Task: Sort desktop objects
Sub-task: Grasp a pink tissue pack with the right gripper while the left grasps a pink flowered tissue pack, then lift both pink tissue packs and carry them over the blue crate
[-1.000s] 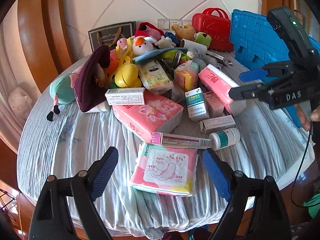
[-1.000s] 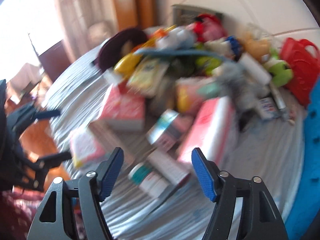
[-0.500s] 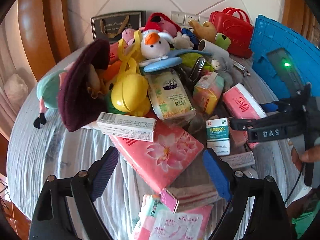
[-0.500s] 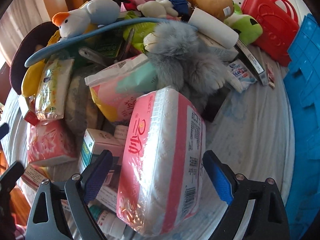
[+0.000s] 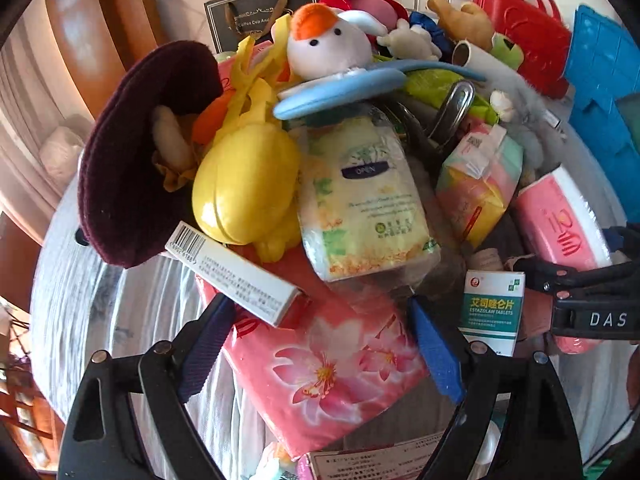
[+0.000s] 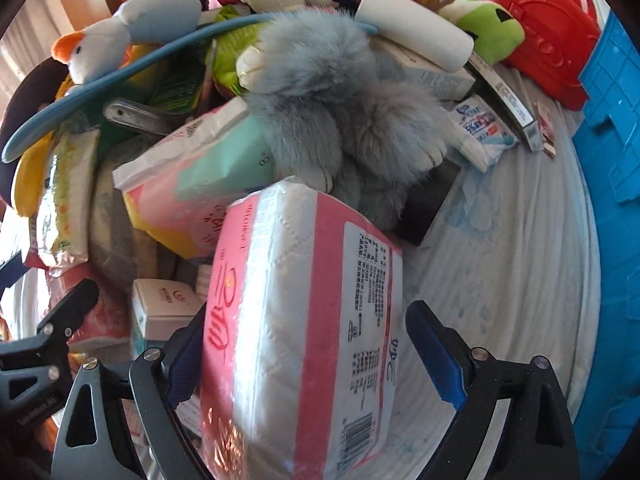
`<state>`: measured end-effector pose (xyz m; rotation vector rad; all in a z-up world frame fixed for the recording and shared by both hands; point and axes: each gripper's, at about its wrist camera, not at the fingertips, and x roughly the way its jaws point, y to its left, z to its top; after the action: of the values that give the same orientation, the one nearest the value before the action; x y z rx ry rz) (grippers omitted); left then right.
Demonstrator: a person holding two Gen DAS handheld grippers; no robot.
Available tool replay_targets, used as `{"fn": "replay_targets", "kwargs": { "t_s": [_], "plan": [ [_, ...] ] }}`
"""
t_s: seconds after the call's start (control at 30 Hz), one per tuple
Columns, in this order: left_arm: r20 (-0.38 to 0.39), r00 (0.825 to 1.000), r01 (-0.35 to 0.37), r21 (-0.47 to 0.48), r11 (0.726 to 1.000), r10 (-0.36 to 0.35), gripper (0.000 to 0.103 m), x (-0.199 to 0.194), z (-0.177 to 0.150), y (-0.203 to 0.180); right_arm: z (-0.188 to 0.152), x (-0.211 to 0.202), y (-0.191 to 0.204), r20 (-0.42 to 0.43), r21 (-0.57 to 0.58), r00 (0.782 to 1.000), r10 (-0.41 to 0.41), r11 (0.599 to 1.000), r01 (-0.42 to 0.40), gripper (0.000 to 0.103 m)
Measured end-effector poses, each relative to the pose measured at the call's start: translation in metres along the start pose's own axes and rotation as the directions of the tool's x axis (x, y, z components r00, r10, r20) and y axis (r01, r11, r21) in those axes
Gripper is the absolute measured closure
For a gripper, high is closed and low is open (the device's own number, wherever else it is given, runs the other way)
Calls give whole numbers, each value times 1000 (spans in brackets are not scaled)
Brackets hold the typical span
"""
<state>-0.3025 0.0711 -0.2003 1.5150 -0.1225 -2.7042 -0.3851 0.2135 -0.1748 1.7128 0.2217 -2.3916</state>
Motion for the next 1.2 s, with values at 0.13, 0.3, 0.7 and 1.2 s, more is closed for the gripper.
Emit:
{"fn": "replay_targets", "kwargs": {
  "t_s": [0.13, 0.3, 0.7, 1.2],
  "plan": [
    [3, 1000, 3, -69, 998, -3, 15, -12, -18, 13, 0, 1, 3, -4, -8, 1000, -1, 1000, 1, 11],
    [-94, 995, 16, -188, 982, -35, 11, 11, -30, 29, -1, 1, 2, 0, -5, 1000, 7, 1000, -7, 11],
    [-87, 990, 100, -153, 983, -114, 21, 18, -26, 46, 1, -1, 2, 24, -4, 1000, 15, 1000, -15, 23],
    [145, 988, 58, 5, 998, -58, 22, -65, -36, 64, -29, -92, 0, 226, 67, 974, -3, 998, -13, 33]
  ]
}}
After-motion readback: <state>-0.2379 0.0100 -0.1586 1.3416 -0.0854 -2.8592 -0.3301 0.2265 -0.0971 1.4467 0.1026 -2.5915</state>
